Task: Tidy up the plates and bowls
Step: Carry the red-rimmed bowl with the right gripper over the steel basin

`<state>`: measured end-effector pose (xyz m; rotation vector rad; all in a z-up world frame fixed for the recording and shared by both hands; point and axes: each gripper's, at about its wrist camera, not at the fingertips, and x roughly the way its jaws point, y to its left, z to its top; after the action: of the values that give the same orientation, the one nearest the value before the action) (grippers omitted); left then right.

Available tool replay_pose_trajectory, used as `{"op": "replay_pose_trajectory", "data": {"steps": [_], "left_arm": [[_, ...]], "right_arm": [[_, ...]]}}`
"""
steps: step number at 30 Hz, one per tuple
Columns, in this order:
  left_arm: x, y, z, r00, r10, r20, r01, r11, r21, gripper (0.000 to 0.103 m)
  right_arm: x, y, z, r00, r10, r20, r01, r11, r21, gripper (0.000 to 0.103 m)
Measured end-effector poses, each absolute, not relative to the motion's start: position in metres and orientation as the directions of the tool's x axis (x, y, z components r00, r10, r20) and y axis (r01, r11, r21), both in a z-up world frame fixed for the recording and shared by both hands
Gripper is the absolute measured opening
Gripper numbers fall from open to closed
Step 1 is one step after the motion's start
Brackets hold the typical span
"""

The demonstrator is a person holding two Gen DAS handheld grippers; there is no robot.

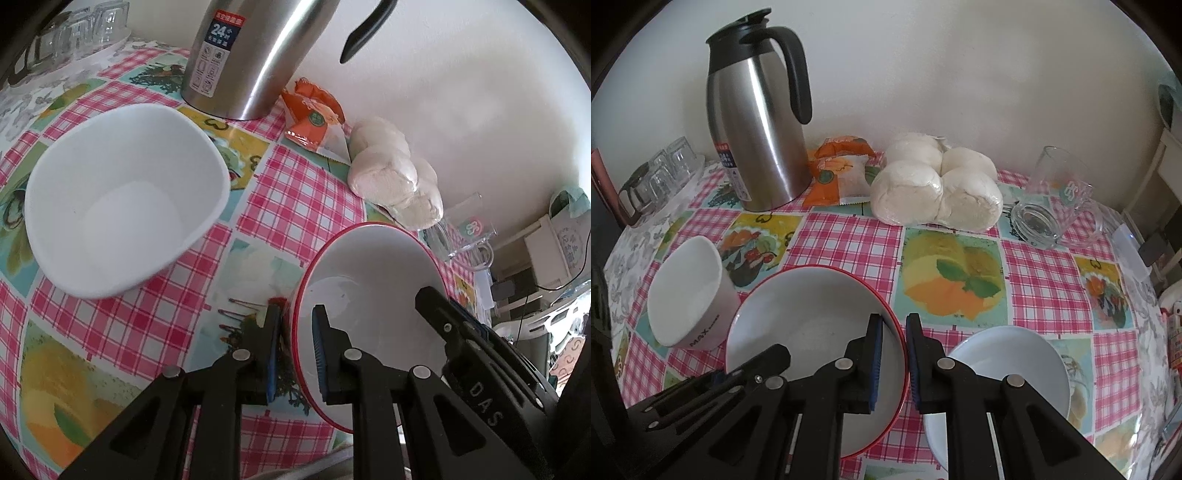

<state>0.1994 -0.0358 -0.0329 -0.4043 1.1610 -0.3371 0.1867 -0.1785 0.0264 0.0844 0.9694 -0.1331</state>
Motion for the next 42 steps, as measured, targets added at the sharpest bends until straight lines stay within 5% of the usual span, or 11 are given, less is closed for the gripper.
{"op": "replay_pose_trajectory", "data": {"steps": [24,42], "left_arm": [[0.13,-0.027,0.047,0.402,-0.455,-0.794,0.142,0.888,-0.437,0.017],[0.077,-0.04,0.04,0.367,-0.343,-0.865,0.21,0.936,-0.282,0.016]], "right_arm": [[0.082,-0.175,0.093,0.669,-0.039,-0.742,0.203,0.97,0.132,0.014],[-0.004,-0.185,0.056,0.688,0.071,-0.722,0.271,0.898,0.346,0.014]]}}
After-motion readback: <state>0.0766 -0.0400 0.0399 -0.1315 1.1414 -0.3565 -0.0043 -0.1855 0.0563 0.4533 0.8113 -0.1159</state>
